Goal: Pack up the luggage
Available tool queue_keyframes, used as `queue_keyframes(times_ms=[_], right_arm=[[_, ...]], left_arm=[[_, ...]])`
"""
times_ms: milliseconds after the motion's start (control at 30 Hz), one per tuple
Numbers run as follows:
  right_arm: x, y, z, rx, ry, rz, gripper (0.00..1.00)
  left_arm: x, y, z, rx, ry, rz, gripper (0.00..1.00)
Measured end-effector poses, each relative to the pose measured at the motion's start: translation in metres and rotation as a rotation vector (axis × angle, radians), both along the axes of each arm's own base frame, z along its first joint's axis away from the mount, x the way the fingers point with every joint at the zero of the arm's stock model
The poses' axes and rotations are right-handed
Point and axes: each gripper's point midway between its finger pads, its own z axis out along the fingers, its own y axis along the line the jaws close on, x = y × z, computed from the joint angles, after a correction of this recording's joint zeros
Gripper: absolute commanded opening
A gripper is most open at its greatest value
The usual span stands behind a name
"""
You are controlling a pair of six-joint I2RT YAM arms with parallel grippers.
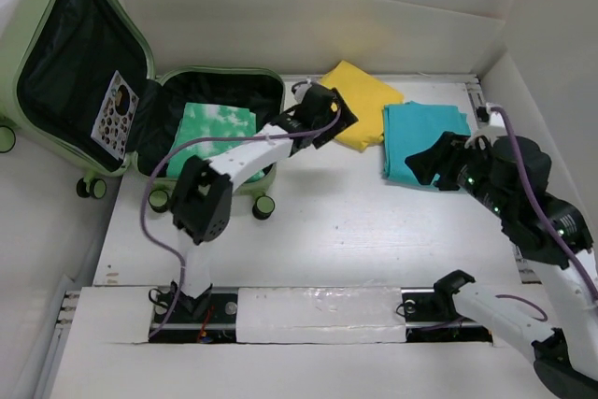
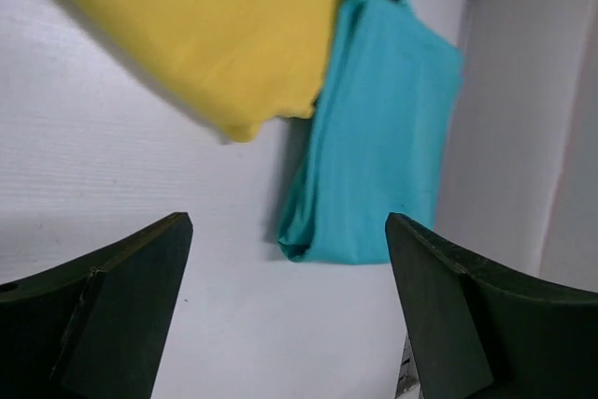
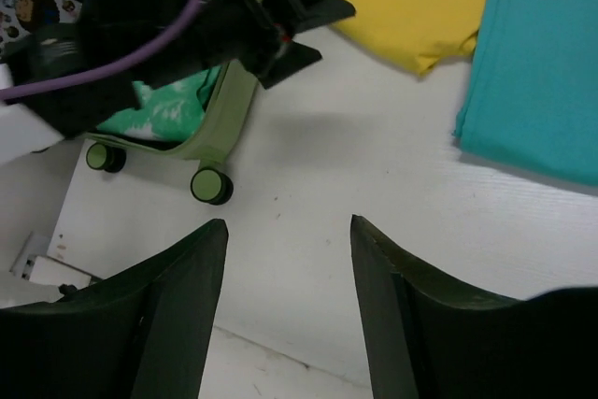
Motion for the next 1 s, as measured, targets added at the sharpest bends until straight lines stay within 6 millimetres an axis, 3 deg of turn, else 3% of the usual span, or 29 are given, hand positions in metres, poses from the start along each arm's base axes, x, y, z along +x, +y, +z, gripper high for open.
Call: queue_keyframes(times_ms=[100,267,500,700,833,900,933,967,1000], right_arm=[[-0.009,-0.007,0.008,0.009,-0.02,-0.011,0.63],[-0.026,-0.016,0.008,0.031,-0.022,-0.021,0.66],[-0.035,-0.019,0.001,0.026,0.004,-0.019,0.66],[-0.035,-0.019,-0.002,0.02,0.017,-0.017,0.66],[-0.035,-0.019,-0.003,0.017,0.02,-0.018,0.68],[-0.035,-0.019,-0.003,0.017,0.02,-0.019,0.68],[-0.035,-0.019,-0.003,0.017,0.021,-0.018,0.68],[-0.035,-0.019,-0.003,0.017,0.021,-0.018,0.68],[-0.035,-0.019,-0.003,0.017,0.021,-0.018,0.68]], left_arm=[[0.02,-0.002,-0.057,0.021,0.117,0.096,0.8],[0.039,0.011,-0.114,0.015,0.237,0.284,0.77],[0.068,0.009,-0.132,-0.051,0.285,0.424,0.76],[0.101,-0.005,-0.144,-0.106,0.292,0.47,0.65],[0.107,-0.005,-0.148,-0.12,0.306,0.494,0.59],[0.107,-0.005,-0.149,-0.125,0.313,0.501,0.5],[0.107,-0.003,-0.151,-0.123,0.319,0.506,0.41],[0.108,-0.002,-0.154,-0.125,0.324,0.513,0.23],[0.108,-0.002,-0.157,-0.123,0.328,0.513,0.17]])
